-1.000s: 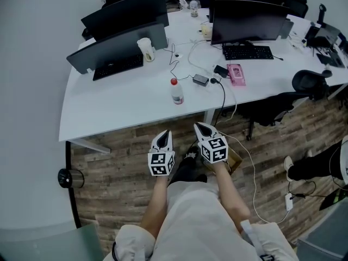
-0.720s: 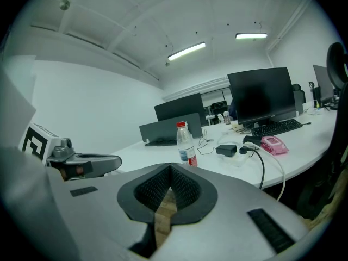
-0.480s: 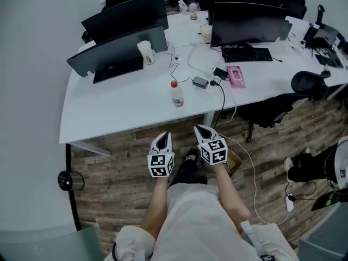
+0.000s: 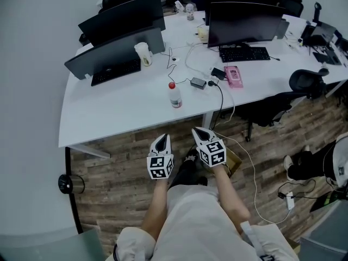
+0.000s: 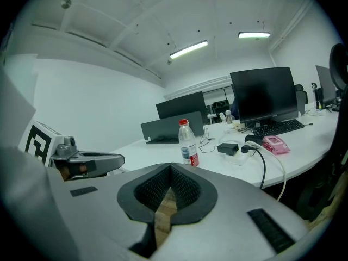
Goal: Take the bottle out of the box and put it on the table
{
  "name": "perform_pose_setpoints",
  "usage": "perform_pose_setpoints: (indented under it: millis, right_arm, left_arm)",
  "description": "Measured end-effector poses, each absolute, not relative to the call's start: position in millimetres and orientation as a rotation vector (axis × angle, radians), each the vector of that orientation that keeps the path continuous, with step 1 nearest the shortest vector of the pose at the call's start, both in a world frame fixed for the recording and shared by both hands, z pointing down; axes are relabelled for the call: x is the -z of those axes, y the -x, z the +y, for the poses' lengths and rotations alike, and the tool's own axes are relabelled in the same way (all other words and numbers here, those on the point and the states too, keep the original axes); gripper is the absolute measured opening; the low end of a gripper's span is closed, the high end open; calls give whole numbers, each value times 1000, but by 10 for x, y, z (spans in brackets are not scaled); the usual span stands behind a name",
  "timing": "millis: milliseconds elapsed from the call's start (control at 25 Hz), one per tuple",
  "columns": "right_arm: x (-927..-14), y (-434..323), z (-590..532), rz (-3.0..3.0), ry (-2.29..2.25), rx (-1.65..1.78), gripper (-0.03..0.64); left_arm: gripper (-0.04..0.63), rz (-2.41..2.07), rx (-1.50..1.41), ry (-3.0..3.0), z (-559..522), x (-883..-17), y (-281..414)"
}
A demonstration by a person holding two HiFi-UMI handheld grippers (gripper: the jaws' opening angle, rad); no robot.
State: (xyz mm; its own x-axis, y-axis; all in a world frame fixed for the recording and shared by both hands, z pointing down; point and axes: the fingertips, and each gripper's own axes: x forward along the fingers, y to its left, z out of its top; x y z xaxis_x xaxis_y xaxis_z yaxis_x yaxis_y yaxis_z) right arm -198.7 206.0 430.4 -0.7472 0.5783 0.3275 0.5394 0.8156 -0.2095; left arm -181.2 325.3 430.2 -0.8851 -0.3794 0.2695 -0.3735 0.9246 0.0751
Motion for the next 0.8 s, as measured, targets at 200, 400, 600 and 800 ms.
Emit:
perform_pose_setpoints:
  millis: [200, 400, 600, 800]
  right_arm:
    - [-4329, 1980, 2009, -2620, 824, -145, 40]
    - [-4371, 1969, 2022, -2612, 821, -137, 40]
    - [-4384, 1970, 2039, -2610, 825, -130, 40]
    - [-4380, 1975, 2052, -2607, 825, -129, 40]
  left_arm:
    - [14, -2793, 42, -542, 3284, -4371, 1783]
    - [14, -2800, 45, -547, 3276, -4357, 1788]
    - [14, -2797, 49, -541, 3301, -4381, 1779]
    - [14, -2800, 51, -535, 3324, -4362, 1785]
